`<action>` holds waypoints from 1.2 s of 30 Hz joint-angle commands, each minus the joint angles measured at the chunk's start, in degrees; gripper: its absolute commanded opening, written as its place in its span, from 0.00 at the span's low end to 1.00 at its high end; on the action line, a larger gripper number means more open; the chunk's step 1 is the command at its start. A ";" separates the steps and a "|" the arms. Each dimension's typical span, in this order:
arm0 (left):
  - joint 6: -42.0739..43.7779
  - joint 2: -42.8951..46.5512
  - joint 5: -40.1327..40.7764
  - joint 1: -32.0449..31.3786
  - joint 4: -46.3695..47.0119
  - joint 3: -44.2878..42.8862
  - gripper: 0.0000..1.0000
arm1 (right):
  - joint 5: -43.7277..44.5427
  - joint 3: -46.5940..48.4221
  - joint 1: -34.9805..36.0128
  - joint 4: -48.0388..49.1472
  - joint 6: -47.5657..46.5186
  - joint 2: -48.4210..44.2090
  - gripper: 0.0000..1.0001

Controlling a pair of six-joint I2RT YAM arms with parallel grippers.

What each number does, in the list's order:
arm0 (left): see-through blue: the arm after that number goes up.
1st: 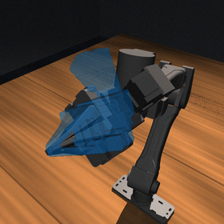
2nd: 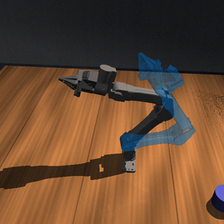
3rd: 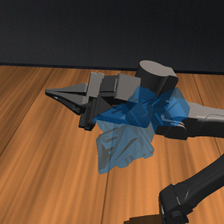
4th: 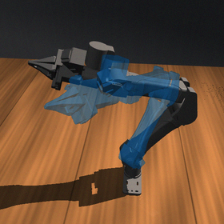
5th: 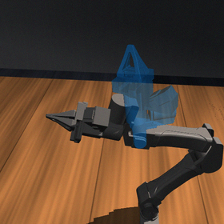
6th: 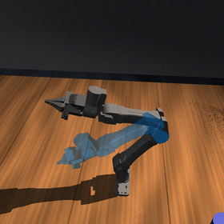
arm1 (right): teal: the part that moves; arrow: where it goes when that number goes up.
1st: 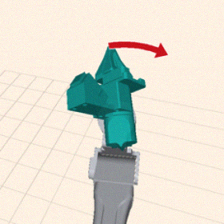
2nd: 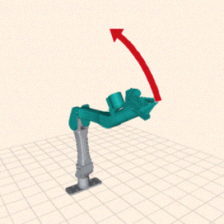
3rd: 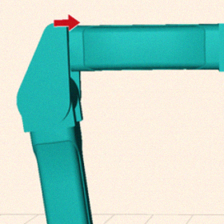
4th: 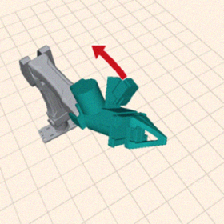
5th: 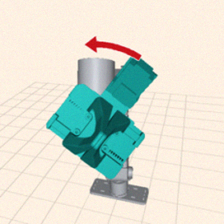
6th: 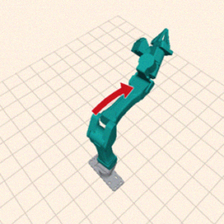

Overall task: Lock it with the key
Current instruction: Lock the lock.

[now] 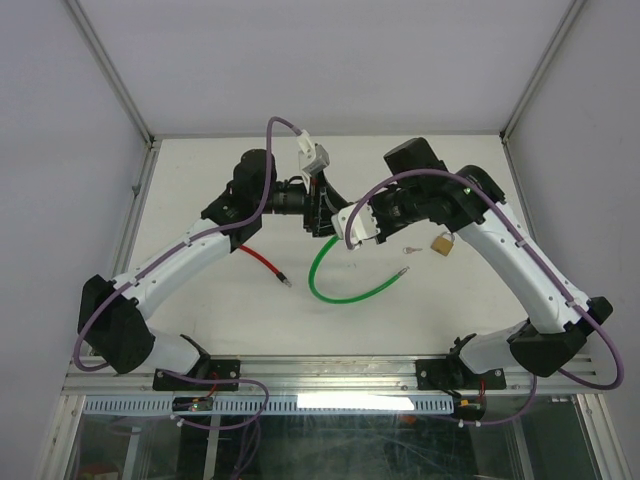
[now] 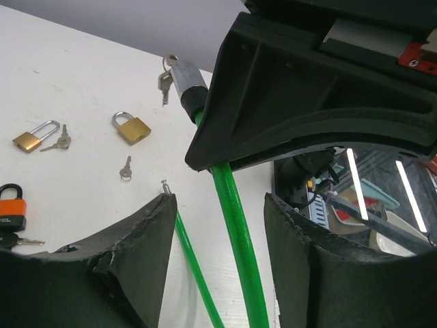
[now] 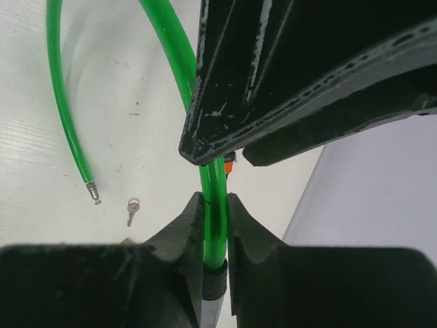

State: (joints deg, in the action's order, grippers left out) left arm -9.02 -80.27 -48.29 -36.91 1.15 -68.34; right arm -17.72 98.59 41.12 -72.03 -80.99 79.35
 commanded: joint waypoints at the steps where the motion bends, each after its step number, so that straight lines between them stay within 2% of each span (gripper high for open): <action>1: 1.23 -0.94 -2.26 -1.04 -0.63 -2.80 0.53 | 2.13 2.23 0.78 3.12 -0.55 -0.52 0.00; 7: 1.44 -3.01 -2.91 -1.49 -1.65 -3.57 0.48 | 2.70 2.03 1.36 3.21 -0.56 -0.45 0.00; 10: 1.48 -3.87 -3.43 -1.69 -2.07 -4.10 0.41 | 3.22 1.82 1.63 3.36 -0.65 -0.30 0.00; 16: 2.25 -4.66 -5.07 -1.99 -2.76 -4.44 0.36 | 3.91 1.72 1.84 3.56 -0.65 -0.09 0.00; 19: 2.41 -5.04 -6.18 -2.02 -2.82 -4.56 0.27 | 3.85 1.54 1.85 3.65 -0.52 -0.12 0.00; 21: 2.51 -5.23 -6.36 -1.96 -2.75 -4.91 0.07 | 3.68 1.27 1.85 3.72 -0.32 -0.23 0.00; 22: 2.51 -5.14 -5.99 -2.00 -2.77 -5.03 0.00 | 3.56 1.12 1.85 3.79 -0.06 -0.36 0.00; 24: 2.59 -4.74 -3.98 -1.93 -2.60 -4.82 0.00 | 3.20 0.80 1.85 4.35 0.92 -0.87 0.01; 30: -4.88 0.78 -1.56 1.06 8.50 2.14 0.00 | 2.79 -1.13 1.81 7.47 6.52 -4.90 0.40; 33: -10.53 3.62 -0.40 3.35 16.73 7.81 0.00 | -2.93 -1.40 -1.08 8.08 9.89 -7.52 0.52; 36: -13.92 6.51 1.79 4.56 23.48 12.75 0.00 | -12.80 -3.39 -6.74 10.27 14.44 -10.99 0.61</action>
State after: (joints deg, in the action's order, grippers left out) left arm -16.38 -79.66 -49.36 -33.95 9.19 -59.37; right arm -18.79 96.47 39.97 -67.13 -73.82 74.54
